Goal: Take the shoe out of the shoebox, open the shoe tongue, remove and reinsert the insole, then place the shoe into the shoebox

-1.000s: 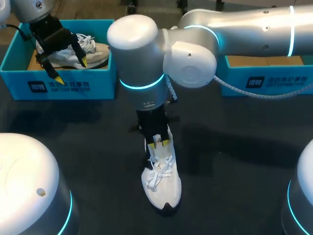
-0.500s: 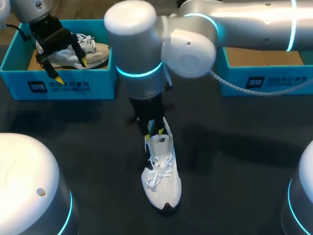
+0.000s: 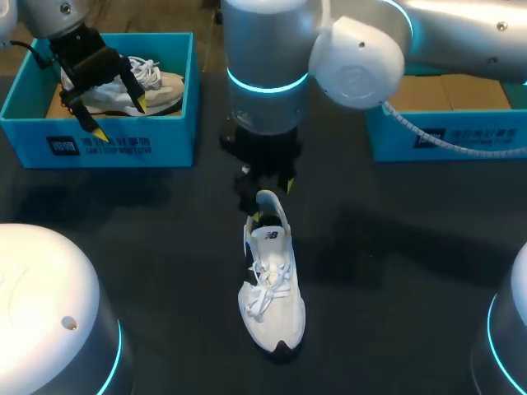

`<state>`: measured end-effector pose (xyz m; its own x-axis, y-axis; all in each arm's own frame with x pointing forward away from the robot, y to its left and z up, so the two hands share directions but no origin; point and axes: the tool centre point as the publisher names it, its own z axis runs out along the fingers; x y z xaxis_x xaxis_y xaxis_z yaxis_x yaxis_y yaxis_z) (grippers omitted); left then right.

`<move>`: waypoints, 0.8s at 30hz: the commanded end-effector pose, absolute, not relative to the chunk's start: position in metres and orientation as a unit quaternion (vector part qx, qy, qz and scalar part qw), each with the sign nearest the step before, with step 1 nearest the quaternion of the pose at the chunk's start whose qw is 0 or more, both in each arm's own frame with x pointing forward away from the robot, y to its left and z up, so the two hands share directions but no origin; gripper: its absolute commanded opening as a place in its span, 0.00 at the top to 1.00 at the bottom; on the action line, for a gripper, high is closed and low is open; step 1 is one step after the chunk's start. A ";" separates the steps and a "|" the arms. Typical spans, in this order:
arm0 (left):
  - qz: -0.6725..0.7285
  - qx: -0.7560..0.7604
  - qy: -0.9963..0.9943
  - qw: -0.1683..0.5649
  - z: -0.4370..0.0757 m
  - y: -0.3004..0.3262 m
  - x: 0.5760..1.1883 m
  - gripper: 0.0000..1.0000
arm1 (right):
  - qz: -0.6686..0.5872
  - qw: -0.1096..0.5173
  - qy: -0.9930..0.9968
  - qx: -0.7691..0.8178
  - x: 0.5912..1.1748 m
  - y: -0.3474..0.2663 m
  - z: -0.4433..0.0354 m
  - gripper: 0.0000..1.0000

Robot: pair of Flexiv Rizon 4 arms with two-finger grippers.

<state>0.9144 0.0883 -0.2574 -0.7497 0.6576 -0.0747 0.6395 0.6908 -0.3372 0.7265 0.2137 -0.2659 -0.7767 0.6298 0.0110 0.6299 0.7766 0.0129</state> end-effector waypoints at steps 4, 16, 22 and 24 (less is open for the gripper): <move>0.172 -0.353 -0.919 0.027 -0.257 0.089 0.915 0.00 | -0.073 0.041 -0.989 0.124 0.728 0.213 -0.271 0.00; 0.172 -0.353 -0.919 0.027 -0.257 0.089 0.915 0.00 | 0.001 0.016 -0.978 0.209 0.766 0.218 -0.271 0.00; 0.172 -0.353 -0.919 0.027 -0.257 0.089 0.915 0.00 | 0.010 0.007 -0.972 0.236 0.781 0.218 -0.286 0.00; 0.172 -0.353 -0.919 0.027 -0.257 0.089 0.915 0.00 | 0.008 0.000 -0.971 0.237 0.784 0.219 -0.292 0.00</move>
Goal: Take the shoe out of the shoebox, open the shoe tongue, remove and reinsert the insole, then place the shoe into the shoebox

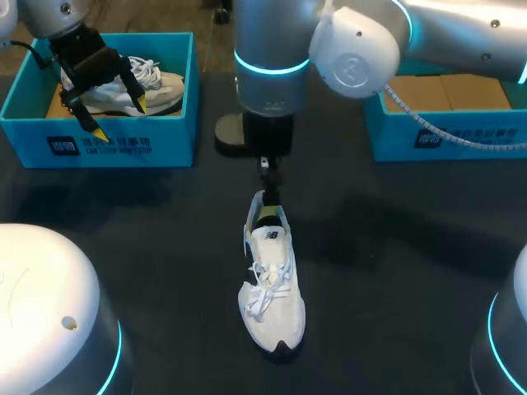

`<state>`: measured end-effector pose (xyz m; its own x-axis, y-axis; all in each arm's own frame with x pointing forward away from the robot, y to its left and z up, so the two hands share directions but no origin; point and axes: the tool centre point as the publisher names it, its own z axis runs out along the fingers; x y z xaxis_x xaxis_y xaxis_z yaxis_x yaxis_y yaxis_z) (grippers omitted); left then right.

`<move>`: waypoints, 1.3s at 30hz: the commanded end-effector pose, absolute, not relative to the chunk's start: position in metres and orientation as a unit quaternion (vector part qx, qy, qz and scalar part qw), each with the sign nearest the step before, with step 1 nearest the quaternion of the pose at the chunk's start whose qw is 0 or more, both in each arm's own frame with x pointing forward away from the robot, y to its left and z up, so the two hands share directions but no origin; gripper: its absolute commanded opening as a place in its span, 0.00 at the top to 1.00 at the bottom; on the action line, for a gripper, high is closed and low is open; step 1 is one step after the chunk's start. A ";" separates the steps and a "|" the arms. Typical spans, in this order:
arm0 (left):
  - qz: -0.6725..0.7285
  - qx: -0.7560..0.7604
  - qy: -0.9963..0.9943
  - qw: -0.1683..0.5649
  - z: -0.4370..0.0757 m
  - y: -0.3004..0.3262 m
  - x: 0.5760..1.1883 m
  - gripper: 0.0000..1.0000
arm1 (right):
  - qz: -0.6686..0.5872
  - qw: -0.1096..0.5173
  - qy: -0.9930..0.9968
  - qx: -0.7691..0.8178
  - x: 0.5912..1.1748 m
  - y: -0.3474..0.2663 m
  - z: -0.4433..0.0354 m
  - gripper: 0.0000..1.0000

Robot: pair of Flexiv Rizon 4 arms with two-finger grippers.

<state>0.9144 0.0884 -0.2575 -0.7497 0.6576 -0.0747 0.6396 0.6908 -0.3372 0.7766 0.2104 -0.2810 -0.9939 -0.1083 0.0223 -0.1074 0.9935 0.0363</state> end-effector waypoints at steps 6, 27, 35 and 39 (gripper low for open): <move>0.172 -0.353 -0.919 0.027 -0.257 0.089 0.915 0.00 | -0.004 0.001 -0.971 0.239 0.797 0.221 -0.309 0.00; 0.172 -0.353 -0.919 0.027 -0.257 0.089 0.915 0.00 | -0.033 -0.022 -0.988 0.147 0.813 0.228 -0.340 0.00; 0.172 -0.353 -0.919 0.027 -0.257 0.089 0.915 0.00 | -0.037 -0.021 -0.995 0.090 0.820 0.218 -0.365 0.00; 0.172 -0.353 -0.919 0.027 -0.257 0.089 0.915 0.00 | -0.028 -0.018 -0.997 0.073 0.825 0.218 -0.373 0.00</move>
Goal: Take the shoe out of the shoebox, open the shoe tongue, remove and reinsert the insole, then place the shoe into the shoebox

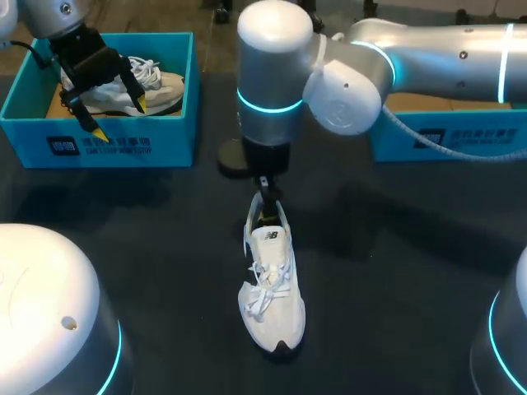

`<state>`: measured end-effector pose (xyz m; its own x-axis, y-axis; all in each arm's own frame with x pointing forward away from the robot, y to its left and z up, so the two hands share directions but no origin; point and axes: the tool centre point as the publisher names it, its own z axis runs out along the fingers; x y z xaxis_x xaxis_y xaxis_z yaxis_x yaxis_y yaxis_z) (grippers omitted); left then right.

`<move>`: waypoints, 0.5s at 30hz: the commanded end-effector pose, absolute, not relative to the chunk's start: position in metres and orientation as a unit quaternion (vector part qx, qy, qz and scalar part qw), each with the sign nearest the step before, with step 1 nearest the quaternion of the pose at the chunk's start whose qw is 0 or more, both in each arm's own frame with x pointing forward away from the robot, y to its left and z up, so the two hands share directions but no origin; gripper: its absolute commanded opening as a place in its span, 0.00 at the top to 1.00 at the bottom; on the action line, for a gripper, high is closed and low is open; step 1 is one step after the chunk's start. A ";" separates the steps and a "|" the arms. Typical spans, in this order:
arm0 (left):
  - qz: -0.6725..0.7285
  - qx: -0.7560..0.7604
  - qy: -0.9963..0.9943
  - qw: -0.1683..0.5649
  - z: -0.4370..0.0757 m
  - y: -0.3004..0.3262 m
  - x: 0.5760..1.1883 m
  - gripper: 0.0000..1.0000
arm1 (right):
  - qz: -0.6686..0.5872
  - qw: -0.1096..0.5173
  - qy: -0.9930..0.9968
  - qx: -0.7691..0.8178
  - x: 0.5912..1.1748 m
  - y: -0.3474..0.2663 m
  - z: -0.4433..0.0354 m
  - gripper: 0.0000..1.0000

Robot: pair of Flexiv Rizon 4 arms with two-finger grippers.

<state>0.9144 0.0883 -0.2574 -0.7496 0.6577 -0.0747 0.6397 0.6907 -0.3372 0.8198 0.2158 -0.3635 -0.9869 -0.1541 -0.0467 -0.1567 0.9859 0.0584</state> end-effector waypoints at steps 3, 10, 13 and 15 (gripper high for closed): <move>0.172 -0.353 -0.919 0.027 -0.257 0.089 0.915 0.00 | 0.025 0.019 0.997 -0.068 0.827 0.217 -0.378 0.00; 0.172 -0.353 -0.919 0.027 -0.257 0.089 0.915 0.00 | 0.022 0.008 0.998 -0.052 0.837 0.215 -0.387 0.00; 0.172 -0.353 -0.919 0.027 -0.257 0.089 0.915 0.00 | 0.015 0.006 0.999 -0.034 0.837 0.215 -0.389 0.45; 0.172 -0.353 -0.919 0.027 -0.257 0.089 0.915 0.00 | 0.010 0.006 1.000 -0.023 0.835 0.216 -0.391 0.57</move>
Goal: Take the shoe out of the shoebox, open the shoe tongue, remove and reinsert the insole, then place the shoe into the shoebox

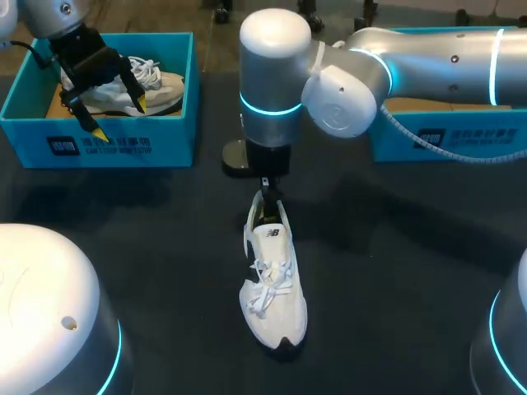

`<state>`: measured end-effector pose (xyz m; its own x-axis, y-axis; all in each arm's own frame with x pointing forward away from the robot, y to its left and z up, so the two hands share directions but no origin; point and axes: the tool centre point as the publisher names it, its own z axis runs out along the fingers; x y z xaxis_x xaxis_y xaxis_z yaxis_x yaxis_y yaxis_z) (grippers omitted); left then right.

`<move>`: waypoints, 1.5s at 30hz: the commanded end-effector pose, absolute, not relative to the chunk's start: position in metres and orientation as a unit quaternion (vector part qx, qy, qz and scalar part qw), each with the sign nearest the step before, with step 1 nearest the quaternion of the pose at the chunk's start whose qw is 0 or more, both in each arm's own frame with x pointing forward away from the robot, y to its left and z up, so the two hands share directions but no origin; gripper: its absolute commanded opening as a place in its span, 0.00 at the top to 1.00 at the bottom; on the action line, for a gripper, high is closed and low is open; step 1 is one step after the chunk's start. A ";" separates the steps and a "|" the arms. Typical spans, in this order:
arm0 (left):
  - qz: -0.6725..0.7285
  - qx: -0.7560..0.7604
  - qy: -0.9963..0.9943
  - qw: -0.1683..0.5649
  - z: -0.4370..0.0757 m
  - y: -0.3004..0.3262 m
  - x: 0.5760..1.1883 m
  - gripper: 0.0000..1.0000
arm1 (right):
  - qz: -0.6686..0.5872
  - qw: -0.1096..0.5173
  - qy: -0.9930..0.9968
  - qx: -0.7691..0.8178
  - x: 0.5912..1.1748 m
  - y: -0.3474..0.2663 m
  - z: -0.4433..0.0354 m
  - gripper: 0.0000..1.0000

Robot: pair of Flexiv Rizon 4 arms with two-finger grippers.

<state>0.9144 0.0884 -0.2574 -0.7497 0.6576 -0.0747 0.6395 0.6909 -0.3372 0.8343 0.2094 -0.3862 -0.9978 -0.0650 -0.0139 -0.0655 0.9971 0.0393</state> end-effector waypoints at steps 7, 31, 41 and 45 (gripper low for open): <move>0.172 -0.353 -0.919 0.027 -0.257 0.089 0.915 0.00 | 0.005 0.006 1.000 0.003 0.830 0.216 -0.396 0.85; 0.172 -0.353 -0.919 0.027 -0.257 0.089 0.915 0.00 | -0.018 0.035 0.999 0.010 0.847 0.171 -0.271 1.00; 0.172 -0.353 -0.919 0.027 -0.257 0.089 0.915 0.00 | -0.024 0.036 0.999 -0.022 0.856 0.158 -0.240 1.00; 0.172 -0.353 -0.919 0.027 -0.257 0.089 0.915 0.00 | -0.024 0.036 0.999 -0.022 0.856 0.158 -0.240 1.00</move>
<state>0.9144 0.0883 -0.2574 -0.7496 0.6576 -0.0746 0.6396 0.6908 -0.3372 0.8571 0.1591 -0.2413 -0.9966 -0.0457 -0.0687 -0.0422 0.9977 -0.0528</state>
